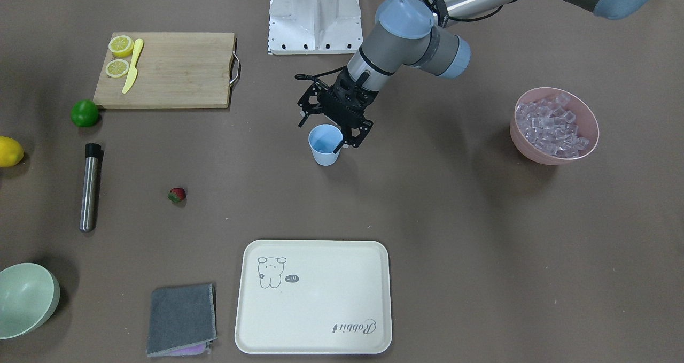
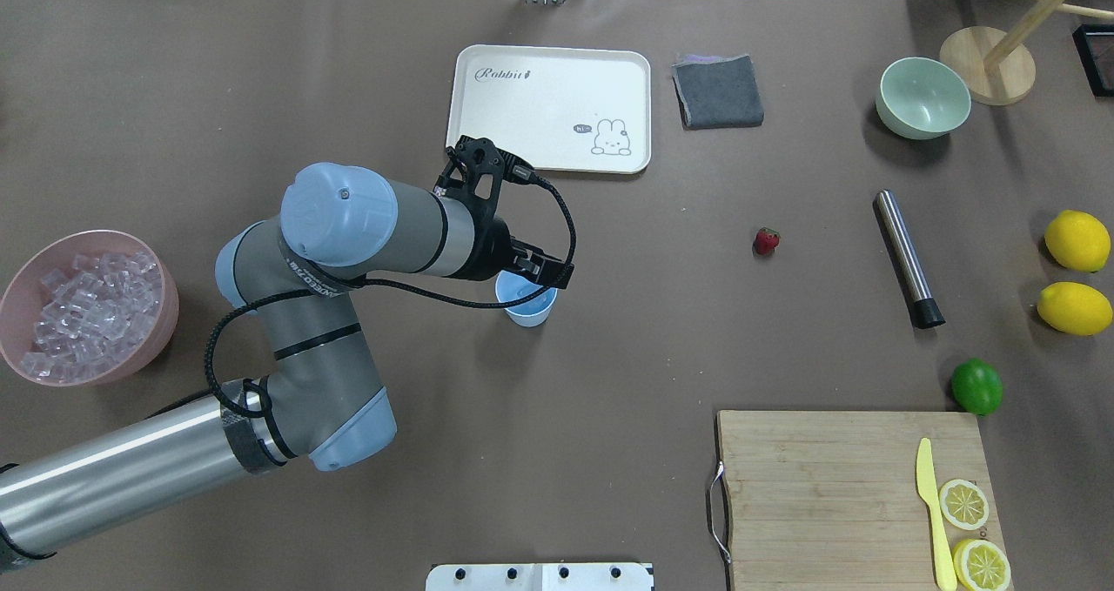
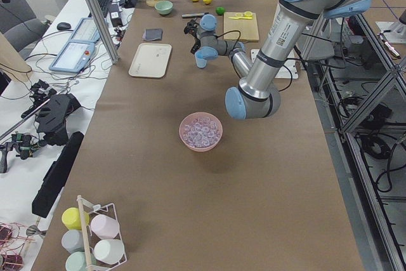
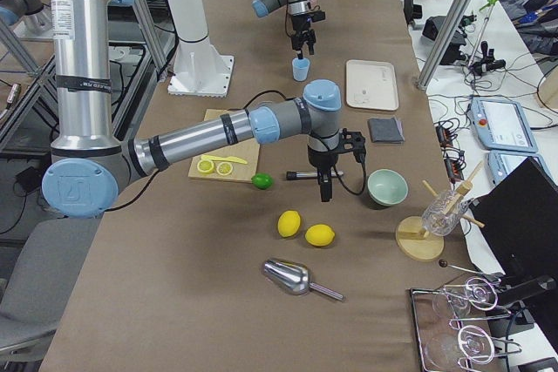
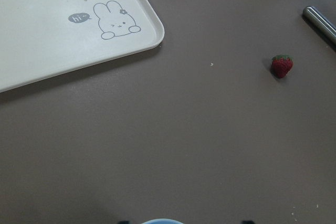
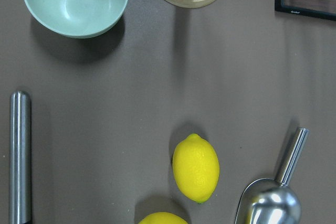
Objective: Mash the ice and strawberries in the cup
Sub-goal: 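Move the empty left gripper back over the pink ice bowl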
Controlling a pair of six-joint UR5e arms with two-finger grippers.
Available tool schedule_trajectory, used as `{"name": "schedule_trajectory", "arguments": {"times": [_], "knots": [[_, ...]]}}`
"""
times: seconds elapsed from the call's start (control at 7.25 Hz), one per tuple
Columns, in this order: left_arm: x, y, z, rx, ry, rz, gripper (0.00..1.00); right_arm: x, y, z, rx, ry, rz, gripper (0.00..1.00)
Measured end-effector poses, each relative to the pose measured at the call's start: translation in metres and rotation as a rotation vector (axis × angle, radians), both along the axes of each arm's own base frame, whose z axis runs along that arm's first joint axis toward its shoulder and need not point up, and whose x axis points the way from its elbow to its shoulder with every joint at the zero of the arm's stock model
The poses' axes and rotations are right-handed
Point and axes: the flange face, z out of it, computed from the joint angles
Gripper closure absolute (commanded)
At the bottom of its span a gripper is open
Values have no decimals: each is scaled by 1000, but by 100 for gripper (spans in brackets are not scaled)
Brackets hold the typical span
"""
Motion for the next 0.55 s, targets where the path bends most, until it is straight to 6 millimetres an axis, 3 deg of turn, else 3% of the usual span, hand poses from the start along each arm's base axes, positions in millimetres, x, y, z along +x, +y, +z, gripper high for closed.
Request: {"name": "schedule_trajectory", "arguments": {"times": [0.28,0.55], "knots": [[-55,-36,15,-8,1,64,4,0,0,0,-2,-3,0,0],[-119,-59,55,46,-35,127,5,-1,1,-1,-4,-8,-2,0]]}}
